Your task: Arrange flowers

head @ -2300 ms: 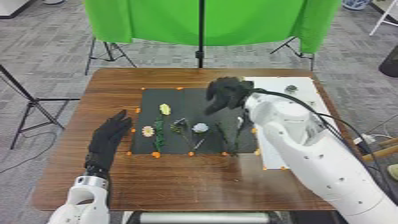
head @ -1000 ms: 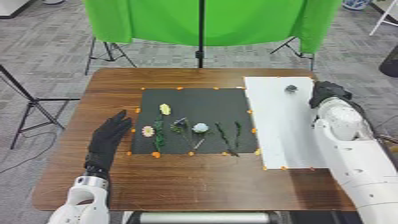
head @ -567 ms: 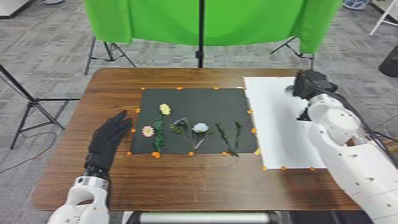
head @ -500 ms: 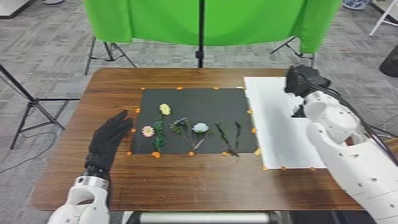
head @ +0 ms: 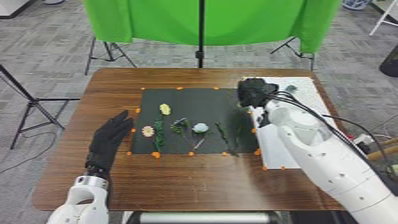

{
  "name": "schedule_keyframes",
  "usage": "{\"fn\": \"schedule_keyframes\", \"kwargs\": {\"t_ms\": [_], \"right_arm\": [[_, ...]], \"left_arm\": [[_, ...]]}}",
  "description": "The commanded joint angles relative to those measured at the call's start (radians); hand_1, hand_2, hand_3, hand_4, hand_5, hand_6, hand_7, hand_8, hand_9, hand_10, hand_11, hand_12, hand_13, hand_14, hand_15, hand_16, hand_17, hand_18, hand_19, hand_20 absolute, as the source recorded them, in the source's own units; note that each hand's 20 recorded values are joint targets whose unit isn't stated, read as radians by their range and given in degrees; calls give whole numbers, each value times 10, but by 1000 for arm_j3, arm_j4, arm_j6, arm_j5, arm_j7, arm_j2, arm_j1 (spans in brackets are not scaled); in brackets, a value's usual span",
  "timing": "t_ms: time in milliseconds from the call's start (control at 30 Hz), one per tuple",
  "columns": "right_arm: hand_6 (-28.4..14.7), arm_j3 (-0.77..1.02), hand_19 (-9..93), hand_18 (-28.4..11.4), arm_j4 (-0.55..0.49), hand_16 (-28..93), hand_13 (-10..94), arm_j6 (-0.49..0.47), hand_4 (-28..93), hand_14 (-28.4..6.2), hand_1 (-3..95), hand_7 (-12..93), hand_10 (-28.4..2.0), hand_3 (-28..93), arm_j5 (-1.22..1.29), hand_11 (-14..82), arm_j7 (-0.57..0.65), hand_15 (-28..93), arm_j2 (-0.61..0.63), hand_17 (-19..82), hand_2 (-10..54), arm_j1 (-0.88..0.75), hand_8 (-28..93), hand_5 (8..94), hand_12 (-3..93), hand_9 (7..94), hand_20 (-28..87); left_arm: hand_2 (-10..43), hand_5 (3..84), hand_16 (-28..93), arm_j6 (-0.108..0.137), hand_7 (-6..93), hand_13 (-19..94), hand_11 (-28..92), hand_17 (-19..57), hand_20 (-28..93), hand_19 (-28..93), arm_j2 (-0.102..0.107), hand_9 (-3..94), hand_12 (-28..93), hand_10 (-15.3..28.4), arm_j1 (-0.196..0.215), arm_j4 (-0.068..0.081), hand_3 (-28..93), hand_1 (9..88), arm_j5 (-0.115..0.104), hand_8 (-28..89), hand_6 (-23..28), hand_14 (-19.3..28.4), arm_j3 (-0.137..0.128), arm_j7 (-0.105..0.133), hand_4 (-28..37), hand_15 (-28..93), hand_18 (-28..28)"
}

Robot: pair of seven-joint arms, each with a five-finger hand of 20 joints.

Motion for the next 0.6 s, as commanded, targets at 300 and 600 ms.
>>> {"fn": "schedule_keyframes", "kwargs": {"t_ms": [300,600], "right_arm": [[30,-36,932,-115,-87,348,882,-4,-185,-20,603,217,-97,558,88,63,-16,654,16,638,-95,-47,67,786,344,881,622],[19,-13,932,-118,-113,346,862,-144,-182,-23,549,198,-110,562,66,128,-36,657,19,621,-95,-54,58,718,271,792,617]], "left_arm": [[-14,417,12,-11,53,309,86,36,153,10,-9,432,135,113,9,6,646,205,5,-52,37,138,-3,-7,-235,82,97],[-14,417,12,-13,52,309,87,36,153,10,-10,432,135,113,6,7,645,206,8,-51,37,137,-2,-5,-236,83,97]]}}
